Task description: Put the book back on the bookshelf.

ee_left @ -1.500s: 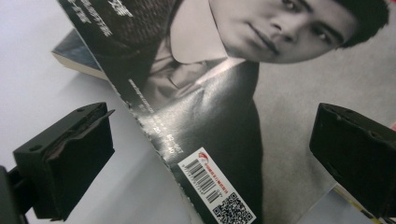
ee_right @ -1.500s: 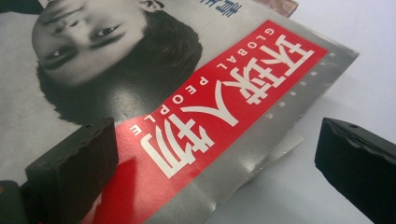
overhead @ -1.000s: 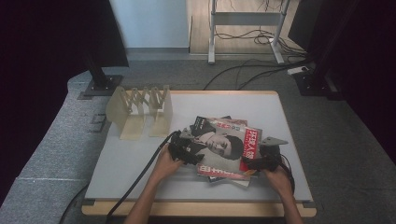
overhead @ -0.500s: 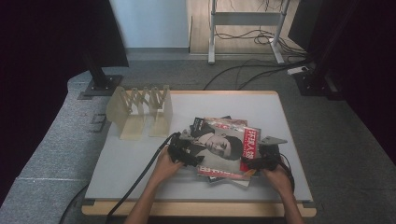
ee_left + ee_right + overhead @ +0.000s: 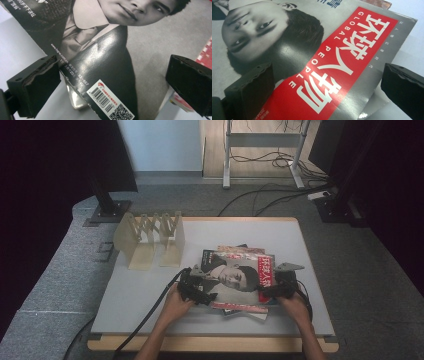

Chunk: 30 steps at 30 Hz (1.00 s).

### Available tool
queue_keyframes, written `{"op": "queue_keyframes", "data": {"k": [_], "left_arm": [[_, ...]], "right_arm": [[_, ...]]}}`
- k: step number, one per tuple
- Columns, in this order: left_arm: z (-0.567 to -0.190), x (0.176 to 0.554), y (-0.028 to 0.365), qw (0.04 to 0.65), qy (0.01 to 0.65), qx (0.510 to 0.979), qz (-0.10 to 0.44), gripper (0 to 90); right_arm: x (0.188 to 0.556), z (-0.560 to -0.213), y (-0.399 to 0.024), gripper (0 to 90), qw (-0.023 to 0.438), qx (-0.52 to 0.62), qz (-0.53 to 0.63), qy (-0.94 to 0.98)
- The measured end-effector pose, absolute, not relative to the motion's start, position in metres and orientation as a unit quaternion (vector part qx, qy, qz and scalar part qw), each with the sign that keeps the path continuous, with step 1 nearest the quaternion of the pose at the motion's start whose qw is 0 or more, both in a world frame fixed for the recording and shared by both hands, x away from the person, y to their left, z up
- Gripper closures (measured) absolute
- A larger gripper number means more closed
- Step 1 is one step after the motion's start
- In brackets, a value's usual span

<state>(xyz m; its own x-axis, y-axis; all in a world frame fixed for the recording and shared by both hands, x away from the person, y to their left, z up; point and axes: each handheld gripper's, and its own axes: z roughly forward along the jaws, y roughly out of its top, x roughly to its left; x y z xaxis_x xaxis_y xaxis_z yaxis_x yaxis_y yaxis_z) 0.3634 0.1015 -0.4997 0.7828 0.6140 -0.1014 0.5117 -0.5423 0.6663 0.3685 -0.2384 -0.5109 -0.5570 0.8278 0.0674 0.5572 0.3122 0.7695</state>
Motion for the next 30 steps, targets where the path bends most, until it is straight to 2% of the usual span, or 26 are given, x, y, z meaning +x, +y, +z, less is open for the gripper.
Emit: {"op": "queue_keyframes", "data": {"k": [16, 30], "left_arm": [[-0.497, 0.339, 0.102, 0.352, 0.314, 0.879, 0.073, 0.0], [-0.473, 0.366, 0.099, 0.358, 0.295, 0.881, 0.091, 0.0]], "right_arm": [[0.379, -0.506, -0.237, 0.0, 0.175, 0.418, 0.375, 0.809], [0.344, -0.499, -0.253, 0.0, 0.190, 0.413, 0.371, 0.810]]}}
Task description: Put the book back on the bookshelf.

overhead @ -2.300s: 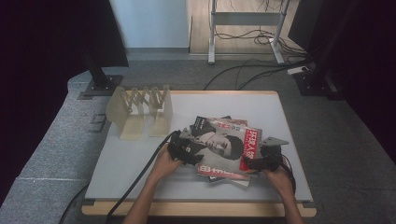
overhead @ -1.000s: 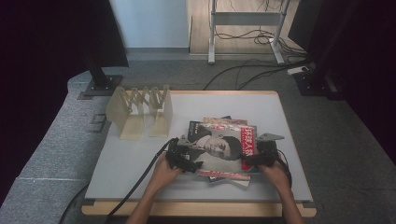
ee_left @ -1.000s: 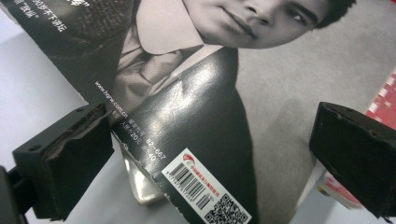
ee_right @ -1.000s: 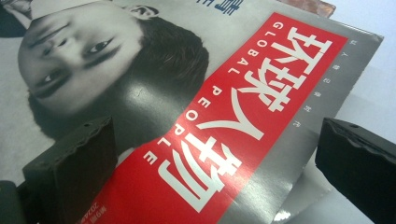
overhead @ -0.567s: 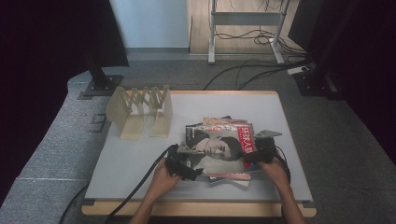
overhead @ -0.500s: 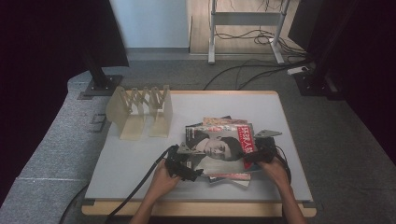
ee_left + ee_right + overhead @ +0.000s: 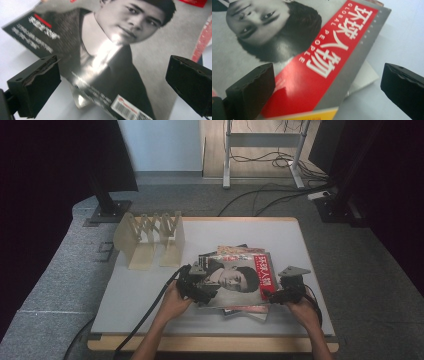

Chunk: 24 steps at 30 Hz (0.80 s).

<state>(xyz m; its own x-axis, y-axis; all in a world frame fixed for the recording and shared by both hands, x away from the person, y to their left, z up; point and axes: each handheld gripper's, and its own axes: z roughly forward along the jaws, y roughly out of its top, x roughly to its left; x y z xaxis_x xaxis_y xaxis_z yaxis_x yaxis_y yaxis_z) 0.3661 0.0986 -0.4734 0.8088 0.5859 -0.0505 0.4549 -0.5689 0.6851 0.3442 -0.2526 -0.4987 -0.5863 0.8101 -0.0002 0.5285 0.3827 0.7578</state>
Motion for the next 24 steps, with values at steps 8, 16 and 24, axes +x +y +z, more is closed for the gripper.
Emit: {"op": "queue_keyframes", "data": {"k": [8, 16, 24], "left_arm": [[-0.470, 0.388, 0.090, 0.348, 0.279, 0.890, 0.096, 0.0], [-0.472, 0.406, 0.083, 0.346, 0.276, 0.892, 0.094, 0.0], [-0.480, 0.426, 0.081, 0.338, 0.277, 0.894, 0.101, 0.0]], "right_arm": [[0.327, -0.505, -0.263, 0.0, 0.190, 0.424, 0.376, 0.802], [0.315, -0.505, -0.276, 0.4, 0.199, 0.434, 0.378, 0.794], [0.305, -0.506, -0.279, 0.5, 0.200, 0.433, 0.379, 0.793]]}}
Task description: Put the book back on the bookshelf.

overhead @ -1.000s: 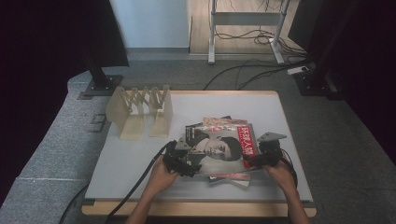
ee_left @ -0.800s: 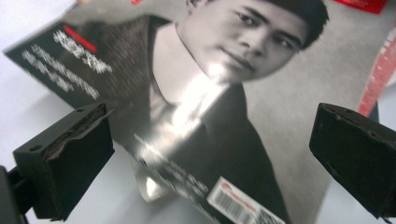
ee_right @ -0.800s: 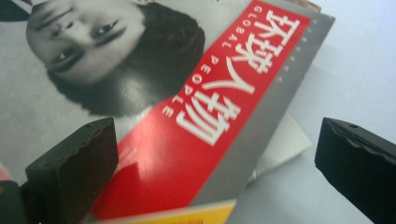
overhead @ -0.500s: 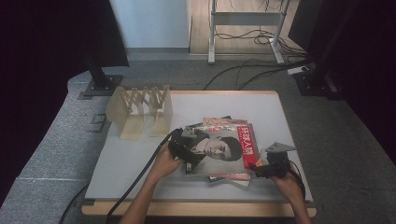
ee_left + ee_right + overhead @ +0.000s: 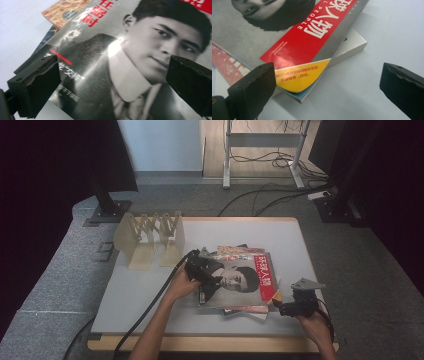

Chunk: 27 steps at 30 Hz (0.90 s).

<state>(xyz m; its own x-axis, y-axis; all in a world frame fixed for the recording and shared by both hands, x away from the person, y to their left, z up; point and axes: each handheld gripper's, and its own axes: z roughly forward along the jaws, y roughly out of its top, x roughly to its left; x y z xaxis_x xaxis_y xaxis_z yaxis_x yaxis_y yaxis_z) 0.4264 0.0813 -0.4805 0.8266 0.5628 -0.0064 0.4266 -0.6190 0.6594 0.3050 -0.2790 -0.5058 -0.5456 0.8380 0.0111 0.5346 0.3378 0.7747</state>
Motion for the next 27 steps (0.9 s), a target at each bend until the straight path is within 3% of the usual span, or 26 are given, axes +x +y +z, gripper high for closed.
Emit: {"op": "queue_keyframes", "data": {"k": [17, 27], "left_arm": [[-0.497, 0.460, 0.086, 0.365, 0.289, 0.875, 0.133, 0.0], [-0.492, 0.454, 0.078, 0.334, 0.274, 0.896, 0.101, 0.0]], "right_arm": [[0.304, -0.510, -0.277, 0.0, 0.200, 0.433, 0.374, 0.795], [0.308, -0.510, -0.281, 0.0, 0.204, 0.442, 0.371, 0.790]]}}
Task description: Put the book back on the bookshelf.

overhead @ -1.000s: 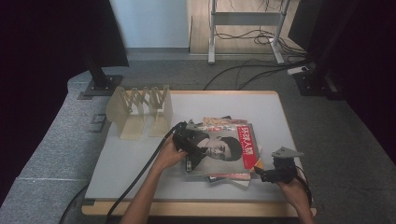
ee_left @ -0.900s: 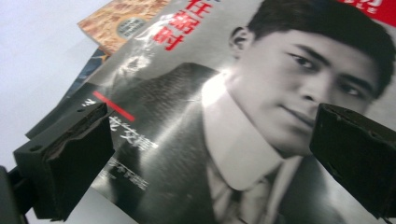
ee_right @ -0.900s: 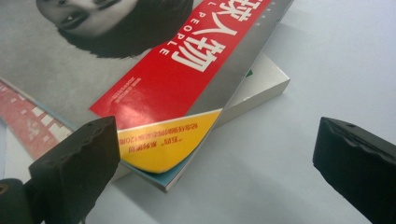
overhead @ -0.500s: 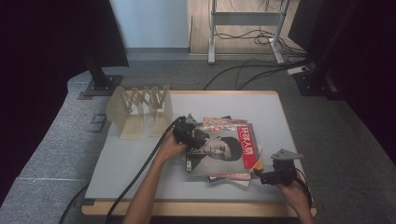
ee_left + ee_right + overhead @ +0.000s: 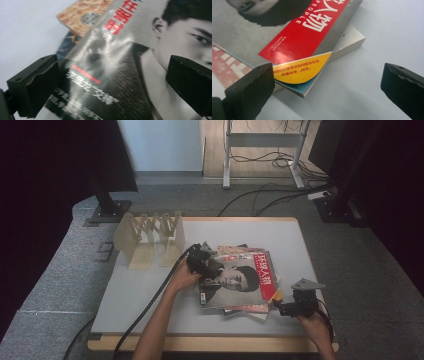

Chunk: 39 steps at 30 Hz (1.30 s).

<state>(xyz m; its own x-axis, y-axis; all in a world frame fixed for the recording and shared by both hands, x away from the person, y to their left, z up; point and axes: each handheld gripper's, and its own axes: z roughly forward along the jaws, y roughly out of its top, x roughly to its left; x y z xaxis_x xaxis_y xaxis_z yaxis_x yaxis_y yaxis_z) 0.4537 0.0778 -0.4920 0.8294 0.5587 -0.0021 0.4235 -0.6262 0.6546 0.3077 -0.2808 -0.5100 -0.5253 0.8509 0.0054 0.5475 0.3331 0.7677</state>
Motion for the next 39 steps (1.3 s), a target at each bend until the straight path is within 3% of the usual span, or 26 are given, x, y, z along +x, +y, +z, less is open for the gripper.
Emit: {"op": "queue_keyframes", "data": {"k": [14, 39], "left_arm": [[-0.495, 0.465, 0.085, 0.340, 0.301, 0.886, 0.092, 0.0], [-0.497, 0.419, 0.107, 0.342, 0.323, 0.877, 0.100, 0.0]], "right_arm": [[0.319, -0.511, -0.287, 0.0, 0.213, 0.456, 0.362, 0.785], [0.363, -0.513, -0.291, 0.5, 0.236, 0.495, 0.334, 0.767]]}}
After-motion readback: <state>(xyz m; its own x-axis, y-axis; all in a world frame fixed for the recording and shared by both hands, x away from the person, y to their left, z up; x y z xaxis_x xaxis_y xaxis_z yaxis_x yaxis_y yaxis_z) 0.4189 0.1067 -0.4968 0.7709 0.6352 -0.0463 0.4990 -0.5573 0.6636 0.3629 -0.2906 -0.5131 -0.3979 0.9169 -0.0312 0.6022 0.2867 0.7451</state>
